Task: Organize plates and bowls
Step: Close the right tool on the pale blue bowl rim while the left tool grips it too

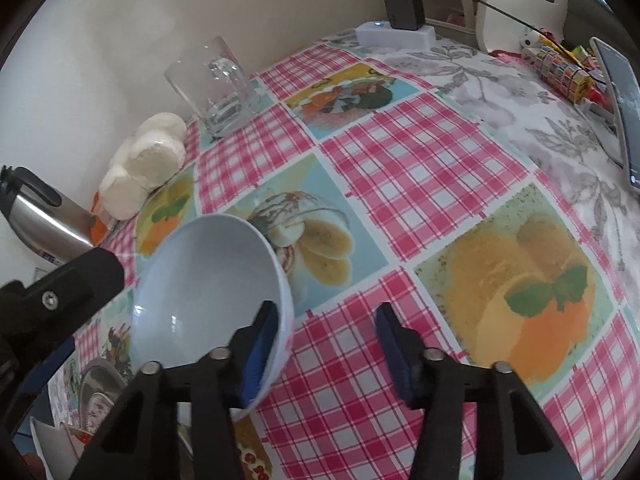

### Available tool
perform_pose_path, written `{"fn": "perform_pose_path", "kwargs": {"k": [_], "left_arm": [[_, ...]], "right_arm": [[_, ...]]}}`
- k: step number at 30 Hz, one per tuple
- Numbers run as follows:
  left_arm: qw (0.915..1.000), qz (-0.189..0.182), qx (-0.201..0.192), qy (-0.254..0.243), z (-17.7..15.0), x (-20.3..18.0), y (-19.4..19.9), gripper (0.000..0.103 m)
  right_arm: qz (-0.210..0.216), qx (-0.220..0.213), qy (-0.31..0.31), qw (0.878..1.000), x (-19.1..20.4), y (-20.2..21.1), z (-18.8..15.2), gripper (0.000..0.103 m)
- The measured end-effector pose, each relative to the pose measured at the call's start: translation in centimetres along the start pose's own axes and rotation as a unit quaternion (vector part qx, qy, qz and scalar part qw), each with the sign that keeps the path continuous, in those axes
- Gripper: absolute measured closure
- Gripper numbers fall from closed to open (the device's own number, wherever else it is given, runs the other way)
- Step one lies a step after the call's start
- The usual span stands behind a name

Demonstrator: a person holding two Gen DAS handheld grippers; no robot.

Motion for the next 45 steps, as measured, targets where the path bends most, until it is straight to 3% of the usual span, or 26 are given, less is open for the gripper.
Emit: {"fn": "perform_pose_path", "kwargs": {"k": [5,10,25,27,35,39,45], "left_arm": [[1.0000,-0.003,0.005,0.008,-0.1,0.1,-0.2,0.011],[0.9999,-0.008,0.004,0.007,-0.1,-0.3,-0.1,0.011],[0.9992,-0.021,0.030,-0.017,-1.6,-1.7,-1.3,0.018],[0.9988,-0.024,0.037,-0.020,-2.0,-2.1,-1.6,0.029],[0.9979,-0.034,0.055,-0.008,-3.4,-2.5,-3.0,0.037],[0.9973,-0.032,0.066,0.003,-4.0,-2.1,-3.7,0.057],[0.9968,-0.040,0.069,0.004,-4.4,-2.4,-4.1,0.069]], "right_arm": [[0.022,0.006,-0.004,1.000,0.7,-0.2,-0.1,0.073],[0.026,0.005,-0.003,1.000,0.6,-0.1,-0.1,0.081],[0.035,0.010,-0.018,0.999,-1.9,0.3,1.3,0.082],[0.035,0.010,-0.019,0.999,-2.0,0.4,1.4,0.082],[0.038,0.015,-0.016,0.999,-2.1,0.4,1.2,0.081],[0.041,0.018,-0.023,0.999,-2.2,0.3,1.1,0.080],[0.047,0.025,-0.029,0.998,-2.1,0.2,0.8,0.078]]}}
Point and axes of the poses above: each gripper's, at about its wrist camera, not at the fingertips, and y roughly against the way its jaws point, x to its left, z to its top, the point moved 10 cm from there along -y, roughly the way its jaws point, and after that the axes turned 15 degrees about -x, right-handed, at the moved point
